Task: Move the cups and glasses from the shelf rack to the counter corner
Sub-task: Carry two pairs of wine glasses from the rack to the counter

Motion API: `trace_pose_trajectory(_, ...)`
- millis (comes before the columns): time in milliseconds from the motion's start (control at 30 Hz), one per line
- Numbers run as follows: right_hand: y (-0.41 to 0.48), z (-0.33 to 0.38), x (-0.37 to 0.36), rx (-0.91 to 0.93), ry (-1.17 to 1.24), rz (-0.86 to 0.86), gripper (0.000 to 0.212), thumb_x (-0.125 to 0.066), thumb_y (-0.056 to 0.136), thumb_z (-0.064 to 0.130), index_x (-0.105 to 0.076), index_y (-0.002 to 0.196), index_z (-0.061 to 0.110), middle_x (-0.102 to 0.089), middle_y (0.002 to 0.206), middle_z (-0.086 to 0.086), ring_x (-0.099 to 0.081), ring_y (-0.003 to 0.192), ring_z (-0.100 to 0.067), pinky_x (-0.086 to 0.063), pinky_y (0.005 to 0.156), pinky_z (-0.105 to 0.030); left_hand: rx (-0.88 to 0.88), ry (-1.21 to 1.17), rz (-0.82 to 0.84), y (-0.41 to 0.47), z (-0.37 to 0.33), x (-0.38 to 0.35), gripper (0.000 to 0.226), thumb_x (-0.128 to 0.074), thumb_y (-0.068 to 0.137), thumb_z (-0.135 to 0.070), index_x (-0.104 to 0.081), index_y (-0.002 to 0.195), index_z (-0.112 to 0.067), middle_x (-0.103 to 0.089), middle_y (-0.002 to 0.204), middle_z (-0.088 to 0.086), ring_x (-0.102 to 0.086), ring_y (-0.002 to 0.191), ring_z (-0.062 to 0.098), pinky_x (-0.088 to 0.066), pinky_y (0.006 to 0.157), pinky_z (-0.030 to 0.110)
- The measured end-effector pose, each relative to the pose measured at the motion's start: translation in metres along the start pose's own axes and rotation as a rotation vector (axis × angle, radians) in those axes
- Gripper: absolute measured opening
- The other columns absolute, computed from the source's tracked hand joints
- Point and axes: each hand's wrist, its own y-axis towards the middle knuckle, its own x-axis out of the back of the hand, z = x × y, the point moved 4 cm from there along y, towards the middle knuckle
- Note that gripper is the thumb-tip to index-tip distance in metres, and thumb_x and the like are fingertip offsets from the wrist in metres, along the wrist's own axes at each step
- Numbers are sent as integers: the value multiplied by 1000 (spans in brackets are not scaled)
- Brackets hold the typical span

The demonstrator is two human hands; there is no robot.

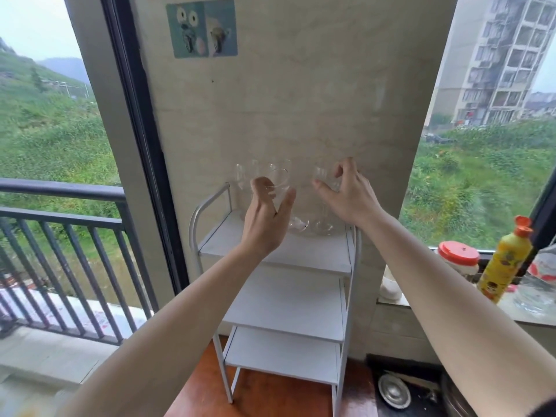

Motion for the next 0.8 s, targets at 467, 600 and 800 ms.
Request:
trace_pose_trajectory(467,-52,24,9,-22,161,92,90,-70,83,61,-31,154,23,-55,140,-1,-53,126,-20,-40,106,-33,68,16,-82,-37,-23,54,67,-64,93,-42,-26,144,-20,-56,123,9,-68,87,20,-54,85,42)
trace_pose_trajectory(600,-72,41,15,9,199,131,90,-75,81,59,-36,153,21,-57,132,5,-50,110,-11,-34,92,-23,84,-4,-103,-56,-29,74,65,-63,94,-39,-29,145,-18,-58,124,10,-69,86,22,-56,84,49)
trace_pose_trajectory(800,-124,70,16,16,406,62,89,-86,75,48,-46,148,17,-62,124,9,-67,99,-3,-53,93,-30,51,-99,-199,-100,-26,109,61,-60,94,-44,-30,143,-24,-57,122,8,-63,107,28,-55,88,53)
